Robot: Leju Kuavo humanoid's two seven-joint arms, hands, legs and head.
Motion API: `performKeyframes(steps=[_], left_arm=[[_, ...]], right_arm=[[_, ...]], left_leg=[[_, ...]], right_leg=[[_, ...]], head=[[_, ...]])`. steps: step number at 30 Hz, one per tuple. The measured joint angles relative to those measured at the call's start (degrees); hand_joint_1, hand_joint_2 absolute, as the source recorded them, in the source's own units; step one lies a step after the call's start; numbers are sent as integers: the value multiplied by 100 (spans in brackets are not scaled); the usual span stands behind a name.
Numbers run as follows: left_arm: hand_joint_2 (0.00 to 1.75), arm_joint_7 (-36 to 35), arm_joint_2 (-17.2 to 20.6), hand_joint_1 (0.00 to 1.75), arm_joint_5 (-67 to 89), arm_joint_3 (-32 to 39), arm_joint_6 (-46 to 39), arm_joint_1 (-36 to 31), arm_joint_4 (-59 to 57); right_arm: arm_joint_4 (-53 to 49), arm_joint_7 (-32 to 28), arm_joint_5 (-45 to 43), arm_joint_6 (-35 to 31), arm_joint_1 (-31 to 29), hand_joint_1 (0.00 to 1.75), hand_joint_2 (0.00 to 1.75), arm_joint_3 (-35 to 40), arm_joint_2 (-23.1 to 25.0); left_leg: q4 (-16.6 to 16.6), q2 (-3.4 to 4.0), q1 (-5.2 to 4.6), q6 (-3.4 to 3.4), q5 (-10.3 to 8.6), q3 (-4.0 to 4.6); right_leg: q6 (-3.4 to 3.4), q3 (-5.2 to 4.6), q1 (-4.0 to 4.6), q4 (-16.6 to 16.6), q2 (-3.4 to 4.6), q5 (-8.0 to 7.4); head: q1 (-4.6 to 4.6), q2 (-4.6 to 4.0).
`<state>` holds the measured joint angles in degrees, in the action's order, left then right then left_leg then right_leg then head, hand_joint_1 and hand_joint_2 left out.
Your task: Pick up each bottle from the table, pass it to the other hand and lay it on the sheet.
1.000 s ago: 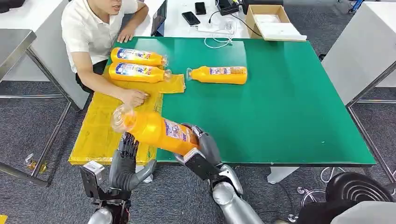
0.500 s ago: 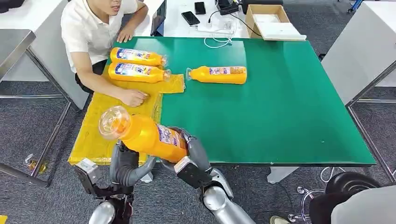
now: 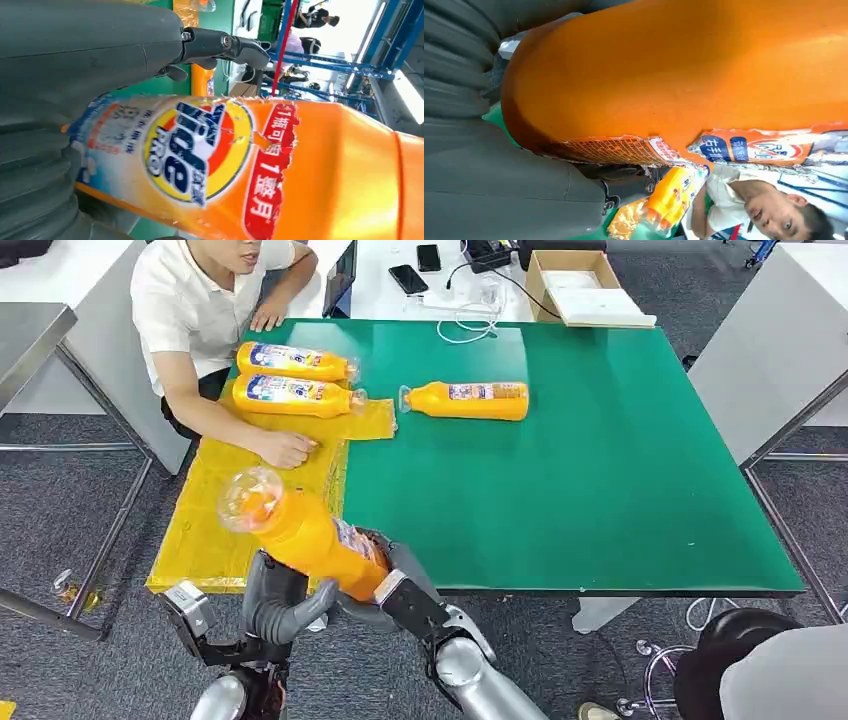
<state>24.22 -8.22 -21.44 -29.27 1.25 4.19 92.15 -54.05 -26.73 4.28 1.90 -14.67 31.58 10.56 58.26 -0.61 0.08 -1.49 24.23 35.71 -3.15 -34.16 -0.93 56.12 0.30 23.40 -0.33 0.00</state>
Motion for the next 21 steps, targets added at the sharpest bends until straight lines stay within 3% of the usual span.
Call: performKeyframes(steps=[9,21], left_arm=[[175,9,4,0,57,0,4,22,0],[175,-217,15,0,227,35,123,28,-48]], right_arm=[[13,57,18,-15,-1,175,175,-55,-26],[308,372,1141,-328,-141,175,175,221,-57]], left_leg=[[0,0,0,0,0,0],[0,0,0,0,0,0]], right_leg=[[0,0,0,0,0,0],[0,0,0,0,0,0]], head=[[-2,0],[0,0]])
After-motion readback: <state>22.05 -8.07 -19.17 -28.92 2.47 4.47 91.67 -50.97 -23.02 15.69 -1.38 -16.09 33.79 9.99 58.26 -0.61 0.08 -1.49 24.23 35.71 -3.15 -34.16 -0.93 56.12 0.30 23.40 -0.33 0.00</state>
